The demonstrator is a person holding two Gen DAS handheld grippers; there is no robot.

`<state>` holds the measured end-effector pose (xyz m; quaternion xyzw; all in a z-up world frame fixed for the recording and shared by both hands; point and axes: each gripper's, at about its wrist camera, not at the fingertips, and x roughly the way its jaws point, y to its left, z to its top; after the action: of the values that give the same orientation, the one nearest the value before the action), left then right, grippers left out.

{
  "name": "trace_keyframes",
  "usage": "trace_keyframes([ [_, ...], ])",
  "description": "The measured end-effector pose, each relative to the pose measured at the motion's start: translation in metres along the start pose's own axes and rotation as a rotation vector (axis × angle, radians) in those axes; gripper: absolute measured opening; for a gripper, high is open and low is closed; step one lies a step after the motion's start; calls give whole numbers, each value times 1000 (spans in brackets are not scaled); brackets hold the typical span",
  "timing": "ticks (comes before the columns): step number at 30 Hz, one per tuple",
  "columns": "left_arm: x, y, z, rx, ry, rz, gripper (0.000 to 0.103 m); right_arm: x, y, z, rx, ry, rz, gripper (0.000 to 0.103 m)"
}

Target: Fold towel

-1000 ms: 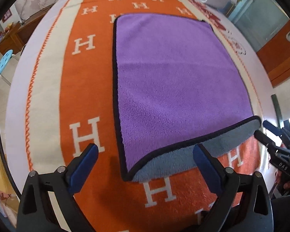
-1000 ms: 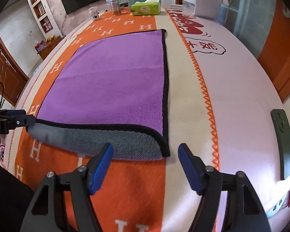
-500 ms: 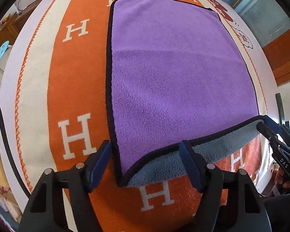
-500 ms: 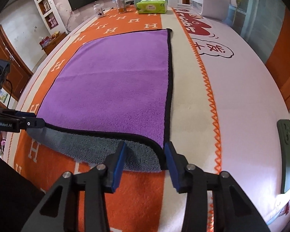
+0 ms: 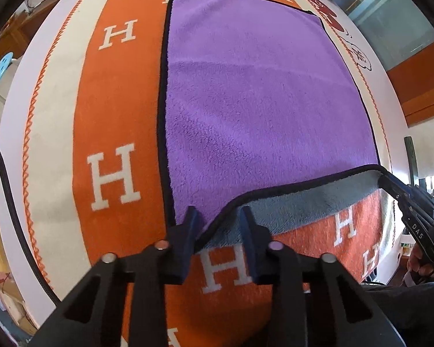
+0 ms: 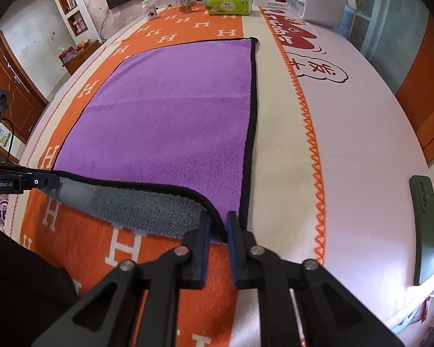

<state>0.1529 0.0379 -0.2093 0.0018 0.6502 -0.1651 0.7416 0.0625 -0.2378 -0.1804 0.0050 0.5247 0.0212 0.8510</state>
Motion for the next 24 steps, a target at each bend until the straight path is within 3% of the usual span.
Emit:
trace_keyframes([
  [6,-1,0,-2,5,2,-1,9,0,2,1,-4,10,13,4],
  [24,-22,-22,14,96,-36,47,6,-10,-1,17,-46,23,16,4],
])
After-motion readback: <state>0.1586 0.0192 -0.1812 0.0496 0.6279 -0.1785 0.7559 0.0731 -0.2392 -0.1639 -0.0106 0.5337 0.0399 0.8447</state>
